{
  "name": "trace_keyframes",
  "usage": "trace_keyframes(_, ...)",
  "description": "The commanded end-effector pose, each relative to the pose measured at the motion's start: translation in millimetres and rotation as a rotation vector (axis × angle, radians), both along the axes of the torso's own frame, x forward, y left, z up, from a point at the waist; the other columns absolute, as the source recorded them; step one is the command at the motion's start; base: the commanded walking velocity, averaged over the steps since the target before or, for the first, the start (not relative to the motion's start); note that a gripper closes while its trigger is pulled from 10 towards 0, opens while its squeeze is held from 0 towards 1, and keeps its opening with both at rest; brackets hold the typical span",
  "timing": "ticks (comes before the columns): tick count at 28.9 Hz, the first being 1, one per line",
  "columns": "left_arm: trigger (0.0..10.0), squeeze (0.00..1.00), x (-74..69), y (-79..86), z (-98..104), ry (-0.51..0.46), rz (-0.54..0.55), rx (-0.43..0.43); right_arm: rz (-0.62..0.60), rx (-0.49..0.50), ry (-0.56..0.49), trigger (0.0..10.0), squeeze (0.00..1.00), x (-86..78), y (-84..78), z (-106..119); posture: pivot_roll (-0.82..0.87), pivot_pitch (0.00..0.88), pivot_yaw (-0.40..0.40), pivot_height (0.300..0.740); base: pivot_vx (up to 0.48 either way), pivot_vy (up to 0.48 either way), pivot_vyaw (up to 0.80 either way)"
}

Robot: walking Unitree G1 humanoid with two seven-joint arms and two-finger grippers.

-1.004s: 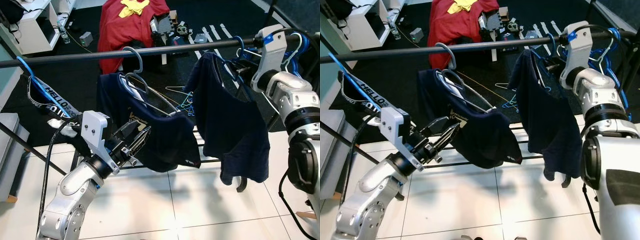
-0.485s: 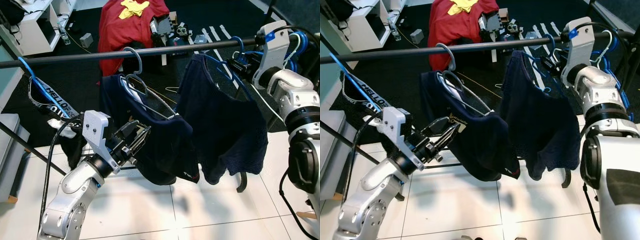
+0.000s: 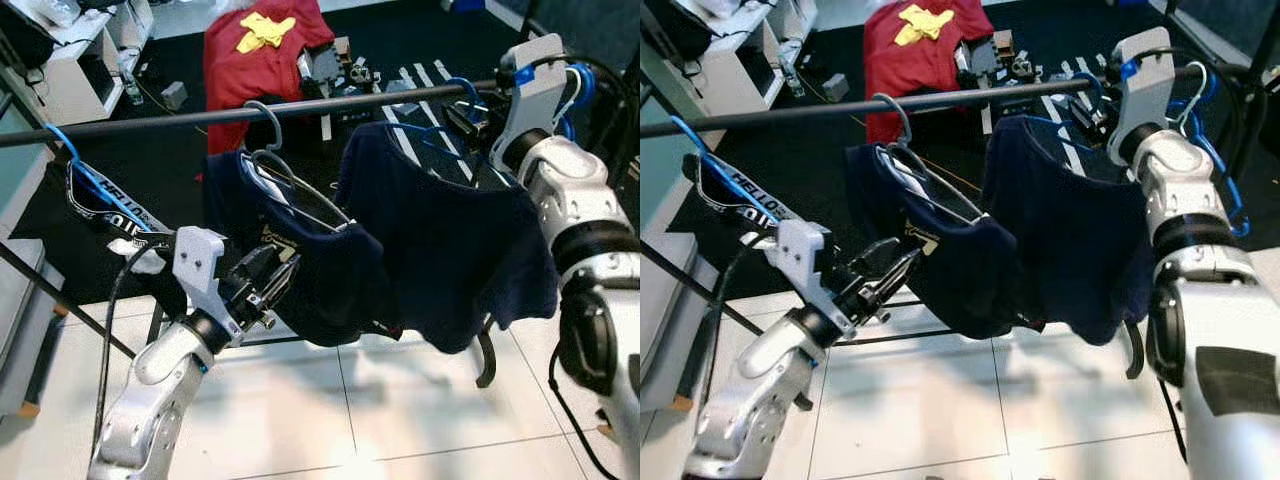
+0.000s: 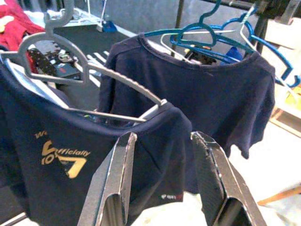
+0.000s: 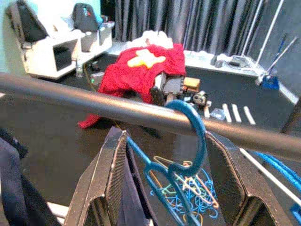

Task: Hang hanger

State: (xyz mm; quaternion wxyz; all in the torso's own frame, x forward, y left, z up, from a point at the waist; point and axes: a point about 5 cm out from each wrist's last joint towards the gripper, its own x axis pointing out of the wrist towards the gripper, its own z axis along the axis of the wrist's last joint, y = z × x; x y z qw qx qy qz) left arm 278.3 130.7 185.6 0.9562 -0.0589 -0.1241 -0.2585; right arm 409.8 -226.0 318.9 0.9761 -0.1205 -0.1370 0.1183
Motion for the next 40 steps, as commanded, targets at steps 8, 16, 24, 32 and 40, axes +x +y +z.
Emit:
trace_keyframes(8,10.0,0.0,10.9,1.7,-11,0.05,0.111,-0.001,-0.05,-0.073,-0.052,10.0,0.0,-10.2,10.9,-35,-0.05,0.048,0.062,0.74,0.0,0.0,0.0)
trace_keyframes(16,10.0,0.0,7.2,17.9,-35,0.161,0.275,-0.013,-0.189,-0.3,-0.29,10.0,0.0,-59.3,44.2,-70,-0.02,0.053,0.047,0.74,0.0,0.0,0.0)
trace_keyframes(24,10.0,0.0,5.2,33.2,-52,0.238,0.419,-0.027,0.046,-0.148,-0.141,10.0,0.0,-66.1,109.9,-131,0.02,0.069,-0.008,0.74,0.0,0.0,0.0)
trace_keyframes(32,10.0,0.0,1.2,48.3,-74,0.318,0.56,0.023,0.209,-0.075,0.138,10.0,0.0,-75.9,122.9,-189,0.01,0.086,-0.034,0.74,0.0,0.0,0.0)
trace_keyframes(40,10.0,0.0,1.4,43.5,-121,0.488,0.545,0.183,0.049,0.168,0.735,10.0,0.0,-115.0,92.7,-298,0.03,0.084,-0.014,0.74,0.0,0.0,0.0)
